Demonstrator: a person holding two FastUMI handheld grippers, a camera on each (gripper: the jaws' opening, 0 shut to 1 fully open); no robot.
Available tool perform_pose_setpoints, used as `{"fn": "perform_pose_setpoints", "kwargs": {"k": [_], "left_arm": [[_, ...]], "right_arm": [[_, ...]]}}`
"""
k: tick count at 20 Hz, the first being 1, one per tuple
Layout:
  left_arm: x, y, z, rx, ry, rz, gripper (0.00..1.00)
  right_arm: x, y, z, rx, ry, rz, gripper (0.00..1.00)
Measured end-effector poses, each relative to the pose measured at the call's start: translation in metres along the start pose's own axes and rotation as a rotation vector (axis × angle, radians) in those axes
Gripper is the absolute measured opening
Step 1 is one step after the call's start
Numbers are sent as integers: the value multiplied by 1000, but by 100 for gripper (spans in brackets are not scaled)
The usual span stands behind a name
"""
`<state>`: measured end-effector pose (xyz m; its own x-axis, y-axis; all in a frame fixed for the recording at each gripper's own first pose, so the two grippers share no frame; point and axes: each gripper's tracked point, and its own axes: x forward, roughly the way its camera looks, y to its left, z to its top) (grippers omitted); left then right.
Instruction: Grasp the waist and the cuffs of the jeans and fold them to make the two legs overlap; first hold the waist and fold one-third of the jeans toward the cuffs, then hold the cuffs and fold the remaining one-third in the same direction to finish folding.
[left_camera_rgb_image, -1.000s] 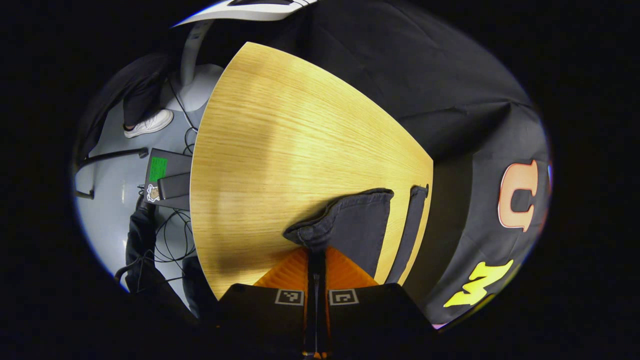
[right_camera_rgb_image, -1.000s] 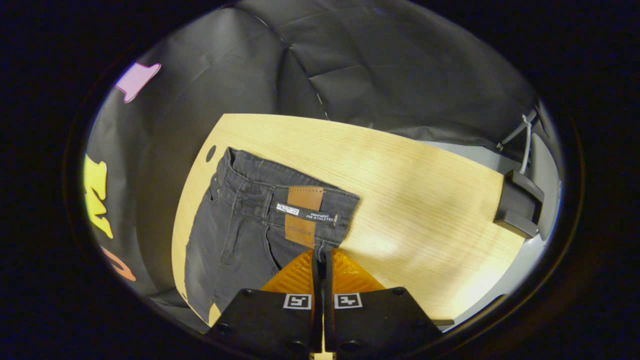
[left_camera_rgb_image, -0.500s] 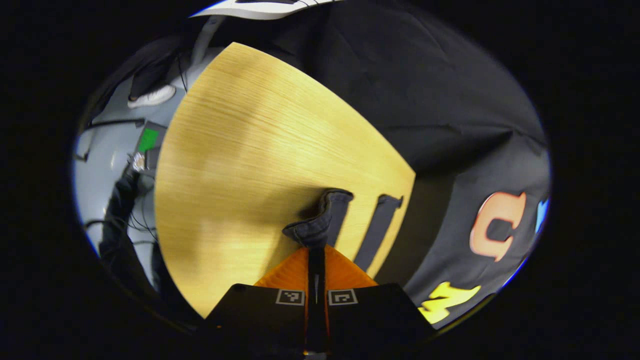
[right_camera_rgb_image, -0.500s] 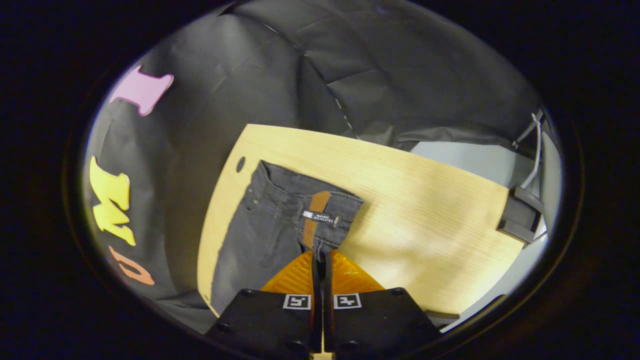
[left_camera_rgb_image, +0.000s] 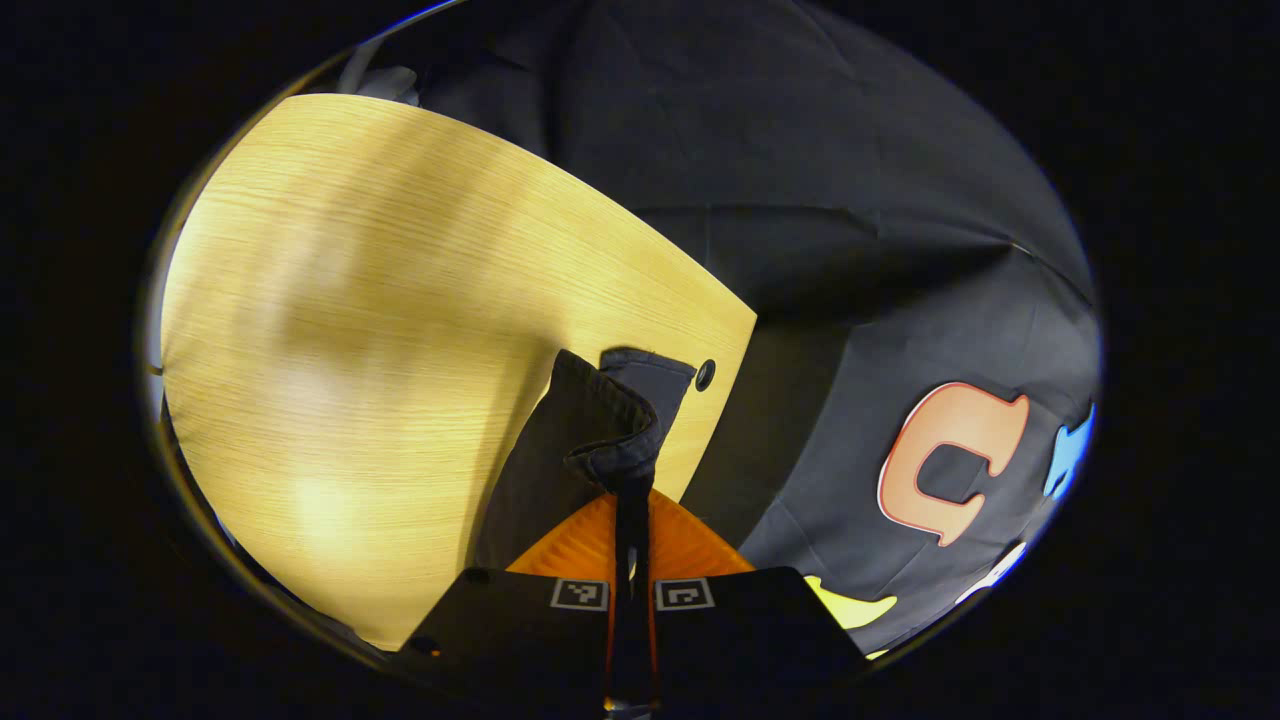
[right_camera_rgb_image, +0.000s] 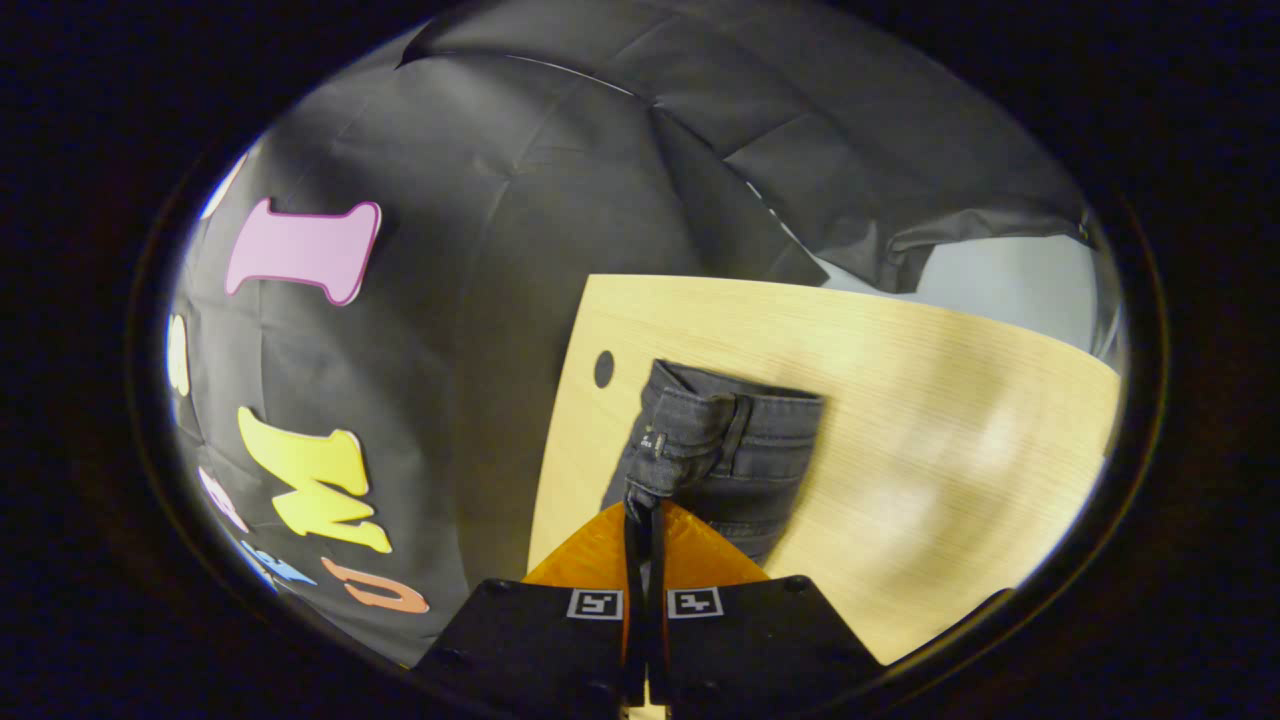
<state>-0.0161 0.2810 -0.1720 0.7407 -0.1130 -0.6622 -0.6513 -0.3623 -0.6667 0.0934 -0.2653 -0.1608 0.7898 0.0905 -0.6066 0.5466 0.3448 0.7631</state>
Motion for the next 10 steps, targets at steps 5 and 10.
{"fn": "perform_pose_setpoints", "kwargs": {"k": [5, 10], "left_arm": [[67, -34, 1, 61, 1, 33, 3], [136, -41, 1, 114, -15, 128, 4]], "right_arm": [[53, 29, 14, -50, -12, 27, 1], [109, 25, 22, -74, -3, -27, 2]]}}
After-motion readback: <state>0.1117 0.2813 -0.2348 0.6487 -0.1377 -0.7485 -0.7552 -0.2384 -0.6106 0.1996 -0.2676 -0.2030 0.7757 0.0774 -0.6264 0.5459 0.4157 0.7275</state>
